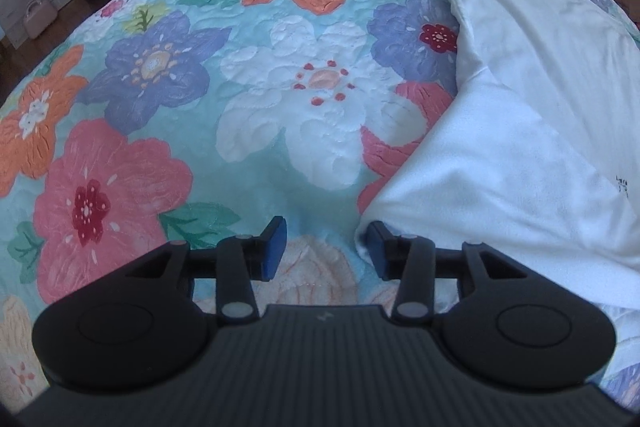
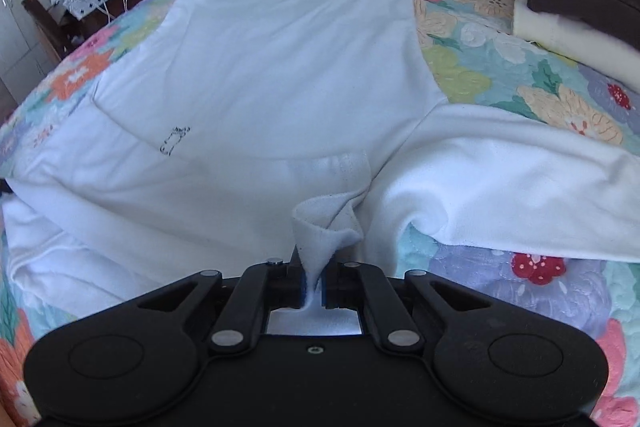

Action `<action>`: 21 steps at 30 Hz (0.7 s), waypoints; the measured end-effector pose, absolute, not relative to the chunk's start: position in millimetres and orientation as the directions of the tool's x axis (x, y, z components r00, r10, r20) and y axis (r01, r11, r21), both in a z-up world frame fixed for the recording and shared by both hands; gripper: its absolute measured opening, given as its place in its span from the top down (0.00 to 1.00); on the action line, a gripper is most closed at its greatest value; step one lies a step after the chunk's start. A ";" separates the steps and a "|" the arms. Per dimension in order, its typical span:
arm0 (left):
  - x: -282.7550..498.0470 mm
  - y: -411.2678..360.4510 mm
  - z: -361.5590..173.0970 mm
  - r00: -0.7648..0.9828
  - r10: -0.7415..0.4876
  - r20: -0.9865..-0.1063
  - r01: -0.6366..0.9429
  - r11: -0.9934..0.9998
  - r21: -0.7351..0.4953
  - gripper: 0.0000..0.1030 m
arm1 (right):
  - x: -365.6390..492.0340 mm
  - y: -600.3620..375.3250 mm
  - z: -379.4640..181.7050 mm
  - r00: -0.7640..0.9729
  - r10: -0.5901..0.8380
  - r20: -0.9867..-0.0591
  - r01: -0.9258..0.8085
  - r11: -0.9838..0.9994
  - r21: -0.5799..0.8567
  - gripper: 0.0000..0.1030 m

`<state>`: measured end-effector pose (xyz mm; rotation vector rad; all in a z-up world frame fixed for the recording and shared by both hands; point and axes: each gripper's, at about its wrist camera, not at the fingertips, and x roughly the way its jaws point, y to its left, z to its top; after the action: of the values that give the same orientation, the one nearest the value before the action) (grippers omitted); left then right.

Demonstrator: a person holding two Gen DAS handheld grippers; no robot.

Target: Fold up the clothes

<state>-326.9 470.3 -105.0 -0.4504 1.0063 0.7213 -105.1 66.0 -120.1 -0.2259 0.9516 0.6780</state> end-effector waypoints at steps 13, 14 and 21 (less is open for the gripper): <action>-329.7 468.4 -39.1 0.538 0.314 -0.782 -0.648 0.747 -0.147 0.47 | -98.8 62.8 -56.3 0.506 0.440 -0.742 -0.621 0.783 0.042 0.53; -319.8 466.7 -35.1 0.557 0.298 -0.776 -0.621 0.769 -0.151 0.46 | -93.8 67.3 -60.1 0.489 0.453 -0.745 -0.629 0.775 0.059 0.53; -214.5 426.0 -64.5 0.527 0.228 -0.819 -0.164 0.972 0.165 0.47 | -54.7 104.1 -106.1 0.442 0.369 -0.818 -0.688 0.724 -0.045 0.50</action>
<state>-214.5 426.0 -64.5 0.0703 0.9890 0.2348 -54.7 104.1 -106.1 -0.4026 0.8935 0.6784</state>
